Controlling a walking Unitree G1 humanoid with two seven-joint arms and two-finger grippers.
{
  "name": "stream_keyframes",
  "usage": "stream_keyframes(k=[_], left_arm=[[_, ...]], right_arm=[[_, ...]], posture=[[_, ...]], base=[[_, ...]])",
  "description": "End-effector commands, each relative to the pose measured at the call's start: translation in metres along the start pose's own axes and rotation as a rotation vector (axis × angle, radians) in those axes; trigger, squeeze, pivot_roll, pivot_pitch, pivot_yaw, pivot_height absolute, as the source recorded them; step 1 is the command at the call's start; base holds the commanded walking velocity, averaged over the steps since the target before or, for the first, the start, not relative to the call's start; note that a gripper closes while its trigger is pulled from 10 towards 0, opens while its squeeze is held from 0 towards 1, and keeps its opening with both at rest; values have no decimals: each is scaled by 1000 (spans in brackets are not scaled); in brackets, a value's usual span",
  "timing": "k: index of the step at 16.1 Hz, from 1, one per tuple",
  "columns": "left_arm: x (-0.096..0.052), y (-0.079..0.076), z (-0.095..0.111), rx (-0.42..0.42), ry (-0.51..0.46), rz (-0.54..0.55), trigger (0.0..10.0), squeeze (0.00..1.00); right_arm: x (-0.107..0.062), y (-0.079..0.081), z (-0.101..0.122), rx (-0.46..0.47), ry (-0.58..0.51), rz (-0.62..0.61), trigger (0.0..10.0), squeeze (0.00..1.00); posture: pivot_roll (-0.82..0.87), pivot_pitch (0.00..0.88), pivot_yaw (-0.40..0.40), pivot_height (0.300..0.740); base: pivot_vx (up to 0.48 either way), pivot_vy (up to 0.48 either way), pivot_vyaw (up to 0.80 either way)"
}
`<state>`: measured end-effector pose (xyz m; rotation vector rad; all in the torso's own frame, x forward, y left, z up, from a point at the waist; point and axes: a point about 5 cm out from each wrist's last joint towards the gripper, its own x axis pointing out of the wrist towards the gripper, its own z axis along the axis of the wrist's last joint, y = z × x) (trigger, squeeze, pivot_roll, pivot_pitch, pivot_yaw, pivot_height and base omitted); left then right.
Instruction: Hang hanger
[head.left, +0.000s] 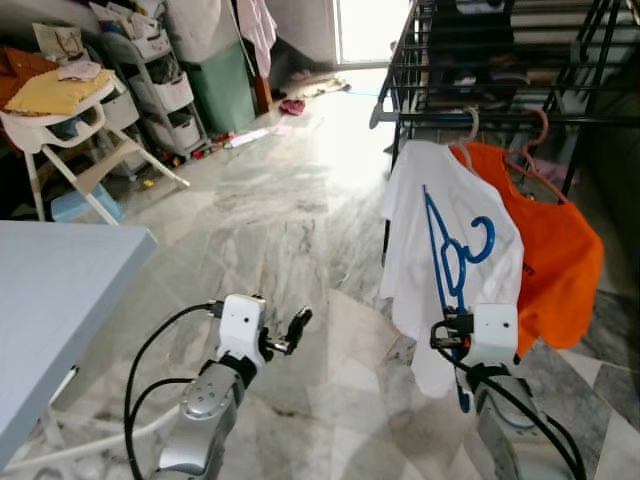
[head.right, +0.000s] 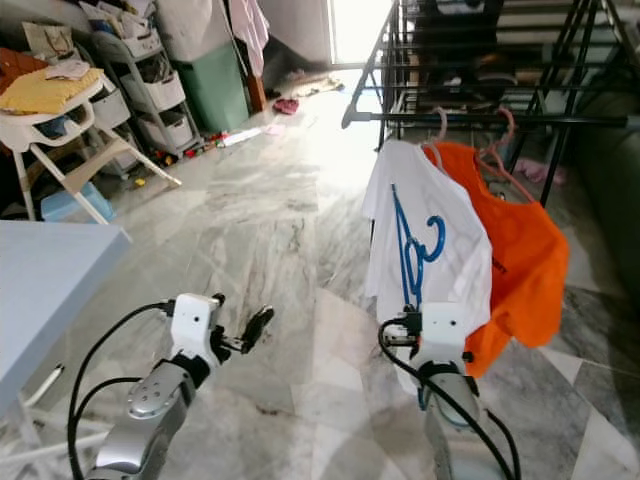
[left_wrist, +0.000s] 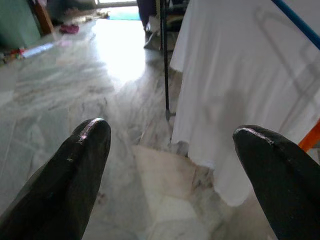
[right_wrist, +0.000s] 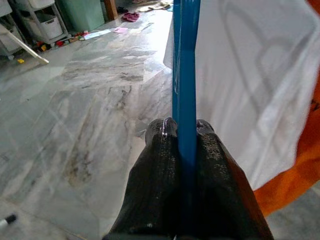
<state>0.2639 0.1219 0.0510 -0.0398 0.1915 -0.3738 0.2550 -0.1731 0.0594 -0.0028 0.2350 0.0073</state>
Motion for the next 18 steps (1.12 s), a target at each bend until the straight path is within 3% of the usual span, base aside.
stream_keyframes(k=[1, 18], left_arm=[[-1, 7, 2, 15, -1, 14, 10000, 0], [-2, 5, 0, 14, 8, -2, 10000, 0]], right_arm=[[1, 7, 5, -3, -20, 22, 10000, 0], [-5, 20, -15, -39, 108, 138, 10000, 0]], posture=[[-147, 39, 120, 740], [-142, 35, 122, 740]], base=[[289, 0, 0], [277, 0, 0]])
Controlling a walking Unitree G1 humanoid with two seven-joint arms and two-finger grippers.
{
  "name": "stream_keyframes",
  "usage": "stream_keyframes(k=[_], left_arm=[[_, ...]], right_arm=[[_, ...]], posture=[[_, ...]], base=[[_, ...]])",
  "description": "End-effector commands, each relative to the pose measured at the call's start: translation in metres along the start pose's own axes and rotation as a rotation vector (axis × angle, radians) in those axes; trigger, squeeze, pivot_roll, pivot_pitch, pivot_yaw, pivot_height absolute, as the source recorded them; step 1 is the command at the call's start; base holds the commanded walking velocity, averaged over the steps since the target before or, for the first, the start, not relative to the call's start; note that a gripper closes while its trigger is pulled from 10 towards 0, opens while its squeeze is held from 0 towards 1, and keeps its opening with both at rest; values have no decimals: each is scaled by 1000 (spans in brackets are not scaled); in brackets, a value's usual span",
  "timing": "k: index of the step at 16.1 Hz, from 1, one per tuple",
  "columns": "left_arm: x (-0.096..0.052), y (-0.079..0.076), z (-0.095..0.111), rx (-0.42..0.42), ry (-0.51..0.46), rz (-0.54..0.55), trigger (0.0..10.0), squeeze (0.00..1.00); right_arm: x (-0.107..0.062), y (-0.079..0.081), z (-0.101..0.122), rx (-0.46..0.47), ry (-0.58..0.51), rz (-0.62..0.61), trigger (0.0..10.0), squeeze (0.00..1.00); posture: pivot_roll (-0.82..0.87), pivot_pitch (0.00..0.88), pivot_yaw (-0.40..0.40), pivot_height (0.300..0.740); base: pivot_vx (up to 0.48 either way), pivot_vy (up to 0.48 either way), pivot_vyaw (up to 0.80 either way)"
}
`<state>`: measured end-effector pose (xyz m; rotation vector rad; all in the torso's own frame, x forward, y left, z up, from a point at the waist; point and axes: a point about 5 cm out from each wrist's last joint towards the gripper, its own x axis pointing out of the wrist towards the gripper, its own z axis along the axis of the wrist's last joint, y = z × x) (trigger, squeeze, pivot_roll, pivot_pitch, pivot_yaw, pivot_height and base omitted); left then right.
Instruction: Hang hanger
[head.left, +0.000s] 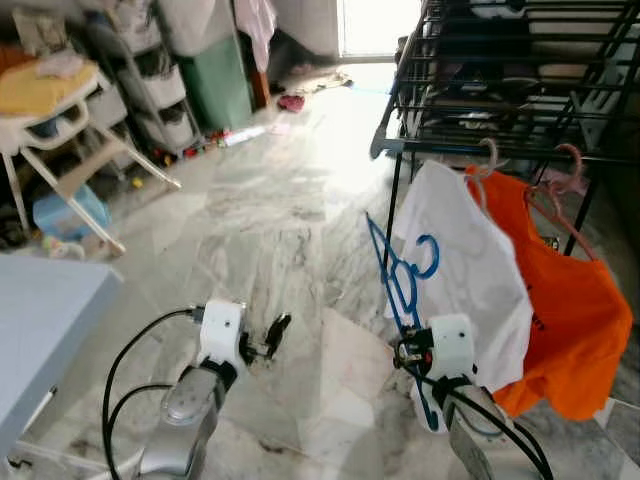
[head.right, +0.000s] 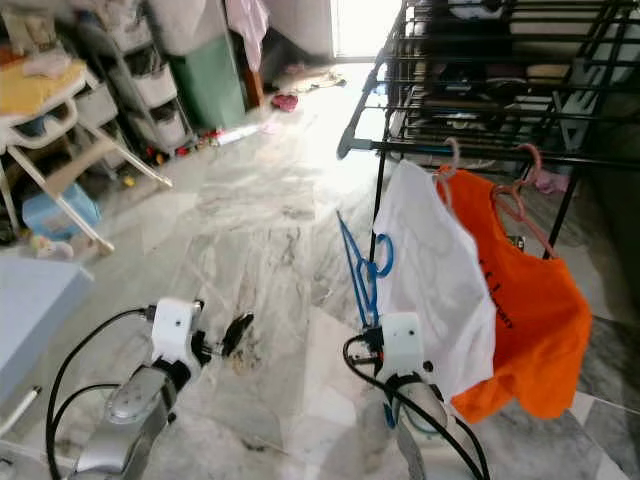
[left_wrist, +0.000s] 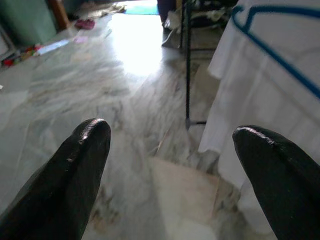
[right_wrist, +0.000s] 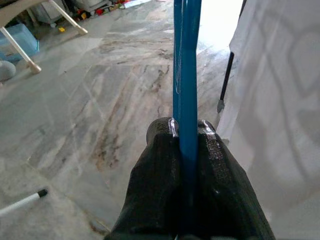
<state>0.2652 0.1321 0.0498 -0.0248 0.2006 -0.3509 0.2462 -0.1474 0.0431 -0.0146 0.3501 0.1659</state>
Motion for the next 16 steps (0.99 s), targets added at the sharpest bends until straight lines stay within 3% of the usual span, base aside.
stream_keyframes(k=[1, 6, 16], left_arm=[[1, -6, 2, 5, -4, -30, 10000, 0], [1, -7, 1, 5, -3, -39, 10000, 0], [1, -12, -2, -2, 6, -49, 10000, 0]], right_arm=[[-2, -5, 2, -9, -6, -19, 10000, 0], [-2, -5, 0, -2, 0, -28, 10000, 0], [-1, -7, 1, -30, 3, -34, 10000, 0]], posture=[[-141, 36, 124, 740], [-141, 35, 128, 740], [-145, 41, 118, 740]], base=[[270, 0, 0], [277, 0, 0], [294, 255, 0]])
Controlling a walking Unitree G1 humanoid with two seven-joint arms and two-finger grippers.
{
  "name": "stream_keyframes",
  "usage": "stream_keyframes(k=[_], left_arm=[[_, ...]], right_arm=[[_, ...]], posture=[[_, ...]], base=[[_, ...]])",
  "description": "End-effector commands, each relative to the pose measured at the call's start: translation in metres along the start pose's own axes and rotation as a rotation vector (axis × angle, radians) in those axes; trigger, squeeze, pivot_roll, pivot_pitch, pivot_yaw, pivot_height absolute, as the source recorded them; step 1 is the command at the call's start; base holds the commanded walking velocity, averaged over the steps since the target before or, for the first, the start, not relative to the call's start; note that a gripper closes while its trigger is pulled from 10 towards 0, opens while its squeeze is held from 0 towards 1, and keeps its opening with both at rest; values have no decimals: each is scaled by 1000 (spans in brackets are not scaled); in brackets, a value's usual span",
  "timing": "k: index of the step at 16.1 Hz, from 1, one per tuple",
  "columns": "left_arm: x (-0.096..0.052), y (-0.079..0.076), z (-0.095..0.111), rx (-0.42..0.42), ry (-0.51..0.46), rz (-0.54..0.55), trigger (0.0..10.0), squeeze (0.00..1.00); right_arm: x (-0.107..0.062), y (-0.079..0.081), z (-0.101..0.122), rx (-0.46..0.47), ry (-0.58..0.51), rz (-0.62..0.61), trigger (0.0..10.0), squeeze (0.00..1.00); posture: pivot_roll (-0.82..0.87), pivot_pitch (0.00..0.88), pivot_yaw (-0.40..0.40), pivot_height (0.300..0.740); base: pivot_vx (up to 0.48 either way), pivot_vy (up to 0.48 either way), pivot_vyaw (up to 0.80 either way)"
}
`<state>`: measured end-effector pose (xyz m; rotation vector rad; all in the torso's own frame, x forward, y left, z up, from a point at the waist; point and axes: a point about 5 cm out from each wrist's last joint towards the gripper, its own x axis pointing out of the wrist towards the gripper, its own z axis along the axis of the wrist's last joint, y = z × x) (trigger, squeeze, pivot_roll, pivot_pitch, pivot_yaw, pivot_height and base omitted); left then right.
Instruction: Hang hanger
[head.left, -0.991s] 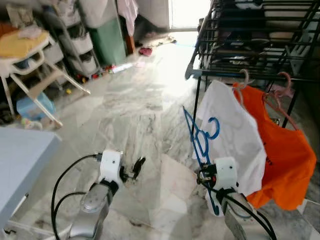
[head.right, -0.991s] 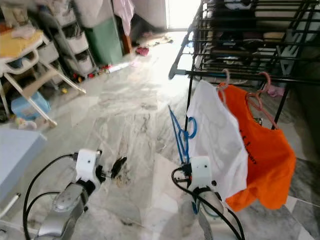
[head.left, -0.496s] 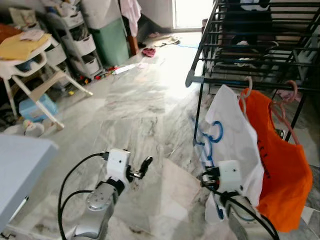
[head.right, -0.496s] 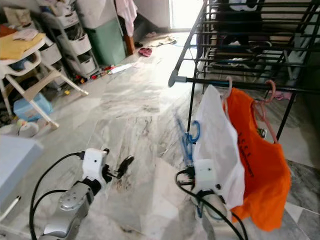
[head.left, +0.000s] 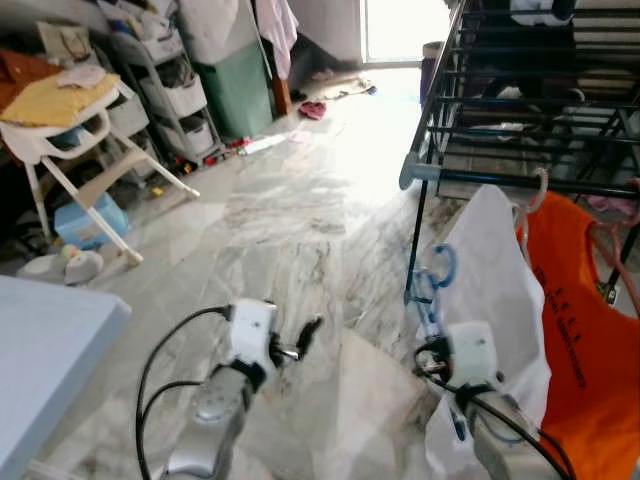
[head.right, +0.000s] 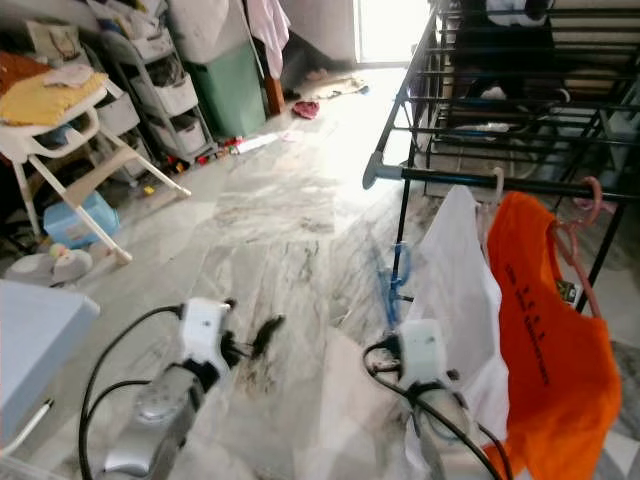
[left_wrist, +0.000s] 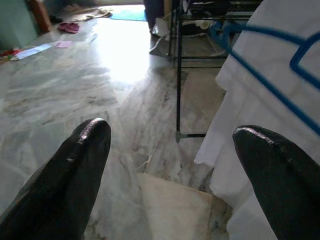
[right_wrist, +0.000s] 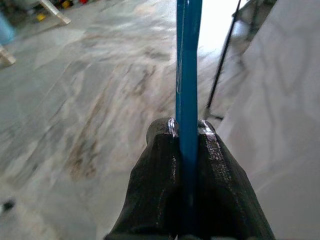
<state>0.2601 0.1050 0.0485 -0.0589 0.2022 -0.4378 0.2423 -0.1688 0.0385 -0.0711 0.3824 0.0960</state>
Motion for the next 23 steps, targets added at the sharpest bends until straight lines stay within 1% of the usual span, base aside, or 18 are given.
stream_keyframes(k=[1, 5, 6, 7, 9, 11, 13, 14, 15, 18, 19, 21, 23], left_arm=[[-5, 14, 0, 23, 10, 40, 10000, 0], [-4, 16, -2, 32, 20, 80, 10000, 0], [-1, 15, -5, 16, 19, 125, 10000, 0], [-1, 14, -6, 9, 17, 142, 10000, 0], [0, 12, -9, -5, 11, 175, 10000, 0], [2, 10, -10, -5, 6, 190, 10000, 0], [4, 11, -7, -6, -5, 171, 10000, 0], [5, 14, -6, 0, -8, 141, 10000, 0], [5, 16, -6, 2, -8, 123, 10000, 0], [7, 18, -3, -5, -16, 91, 10000, 0], [11, 18, -1, -8, -17, 74, 10000, 0], [15, 15, 0, -3, -16, 48, 10000, 0], [21, 11, 2, -9, -17, 17, 10000, 0]], right_arm=[[4, 14, 9, 10, -35, 39, 10000, 0], [6, 14, 8, -8, -26, 46, 10000, 0], [9, 13, 10, -44, -20, 72, 10000, 0], [10, 12, 10, -63, -14, 79, 10000, 0], [17, 6, 15, -68, 2, 56, 10000, 0], [21, 5, 20, -89, 3, 62, 10000, 0], [25, 9, 18, -123, 0, 78, 10000, 0], [28, 8, 16, -132, -7, 48, 10000, 0], [30, 6, 16, -108, -10, 13, 10000, 0], [32, 3, 16, -88, -19, -27, 10000, 0], [32, -2, 15, -74, -23, -55, 10000, 0], [31, -5, 14, -72, -24, -74, 10000, 0], [28, -7, 10, -69, -24, -92, 10000, 0]], posture=[[-144, 40, 117, 740], [-141, 28, 98, 740], [-141, 16, 47, 740], [-139, 11, 21, 740], [-139, 1, -39, 740], [-128, 0, -59, 740], [-130, 0, -31, 740], [-140, 0, 19, 740], [-145, 0, 51, 740], [-155, 0, 85, 740], [-176, 0, 111, 740], [-197, 0, 125, 740], [-212, 0, 135, 740]], base=[[300, 262, 0], [67, 64, 0], [0, 0, 0], [0, 0, 0], [0, 0, 0], [0, 0, 0], [0, 0, 0], [0, 0, 0], [0, 0, 0], [0, 0, 0], [296, 0, 0], [302, 0, 0], [309, 0, -466]])
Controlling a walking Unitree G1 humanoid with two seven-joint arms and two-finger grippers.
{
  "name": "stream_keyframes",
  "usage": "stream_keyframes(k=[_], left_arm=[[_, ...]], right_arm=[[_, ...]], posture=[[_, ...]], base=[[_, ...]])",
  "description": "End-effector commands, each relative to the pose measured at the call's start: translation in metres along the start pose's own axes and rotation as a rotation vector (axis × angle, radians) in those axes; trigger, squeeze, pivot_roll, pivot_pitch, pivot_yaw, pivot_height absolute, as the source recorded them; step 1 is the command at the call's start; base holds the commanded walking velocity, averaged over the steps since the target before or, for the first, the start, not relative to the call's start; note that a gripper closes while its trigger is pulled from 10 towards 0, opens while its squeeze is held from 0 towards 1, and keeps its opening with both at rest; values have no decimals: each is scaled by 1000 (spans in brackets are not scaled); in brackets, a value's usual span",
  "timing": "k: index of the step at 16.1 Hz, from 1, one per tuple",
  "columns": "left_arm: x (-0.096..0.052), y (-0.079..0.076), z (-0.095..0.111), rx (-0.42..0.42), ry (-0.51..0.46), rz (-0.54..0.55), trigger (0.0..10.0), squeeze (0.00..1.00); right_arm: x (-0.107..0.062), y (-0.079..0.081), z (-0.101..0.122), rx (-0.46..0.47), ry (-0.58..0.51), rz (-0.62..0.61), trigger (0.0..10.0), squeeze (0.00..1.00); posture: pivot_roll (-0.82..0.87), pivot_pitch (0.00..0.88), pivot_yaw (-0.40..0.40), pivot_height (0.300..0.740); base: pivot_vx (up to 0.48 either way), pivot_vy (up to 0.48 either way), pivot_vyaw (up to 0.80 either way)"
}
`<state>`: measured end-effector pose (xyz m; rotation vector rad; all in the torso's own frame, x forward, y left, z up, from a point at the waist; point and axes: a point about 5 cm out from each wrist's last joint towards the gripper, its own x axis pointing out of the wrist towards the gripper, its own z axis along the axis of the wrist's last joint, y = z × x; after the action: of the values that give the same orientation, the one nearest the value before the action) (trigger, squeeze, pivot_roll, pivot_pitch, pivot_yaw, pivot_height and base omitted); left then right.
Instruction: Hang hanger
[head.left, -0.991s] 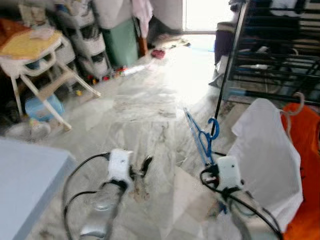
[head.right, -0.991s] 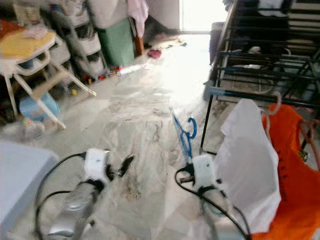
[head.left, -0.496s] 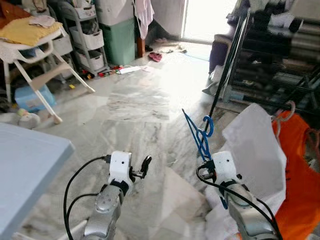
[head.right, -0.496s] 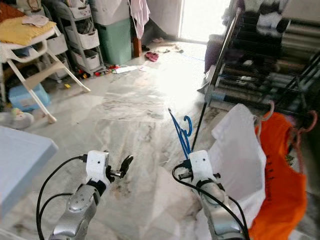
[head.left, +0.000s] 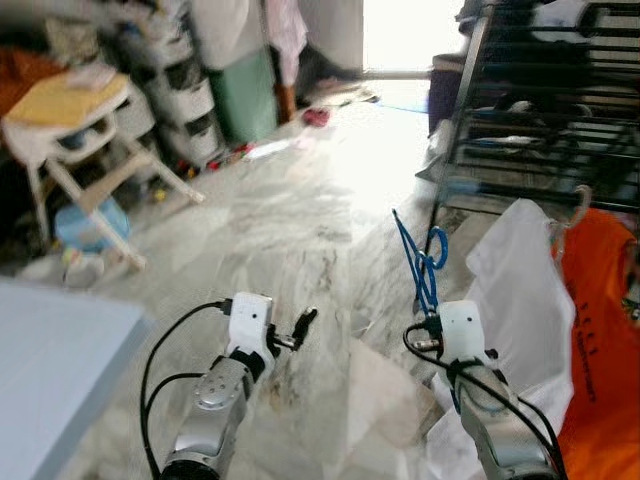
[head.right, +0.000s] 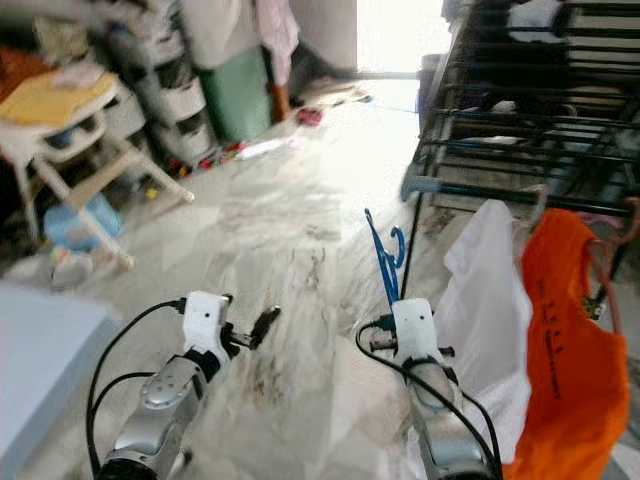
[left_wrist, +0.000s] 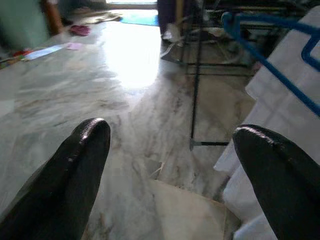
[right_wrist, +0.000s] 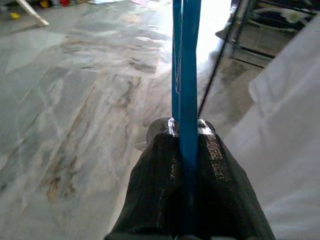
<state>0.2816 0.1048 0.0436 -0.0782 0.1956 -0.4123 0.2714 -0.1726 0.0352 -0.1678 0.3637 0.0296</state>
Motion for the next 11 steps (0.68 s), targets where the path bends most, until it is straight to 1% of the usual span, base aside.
stream_keyframes(k=[1, 2, 6, 11], left_arm=[[2, 1, 2, 9, -6, -12, 10000, 0], [3, 0, 2, 9, -6, -14, 10000, 0], [3, 0, 0, 5, -5, -18, 10000, 0], [4, -7, -5, -8, 2, -25, 10000, 0]], right_arm=[[-1, -1, 1, 17, -12, -14, 10000, 0], [-1, -2, 0, 18, -12, -15, 10000, 0], [-1, -2, -1, 18, -10, -19, 10000, 0], [2, 4, 3, 6, -16, 8, 10000, 0]], posture=[[-216, 0, 137, 740], [-216, 0, 137, 740], [-214, 0, 130, 740], [-218, 0, 118, 740]], base=[[315, 0, -444], [315, 0, -444], [321, 0, 0], [316, 0, 0]])
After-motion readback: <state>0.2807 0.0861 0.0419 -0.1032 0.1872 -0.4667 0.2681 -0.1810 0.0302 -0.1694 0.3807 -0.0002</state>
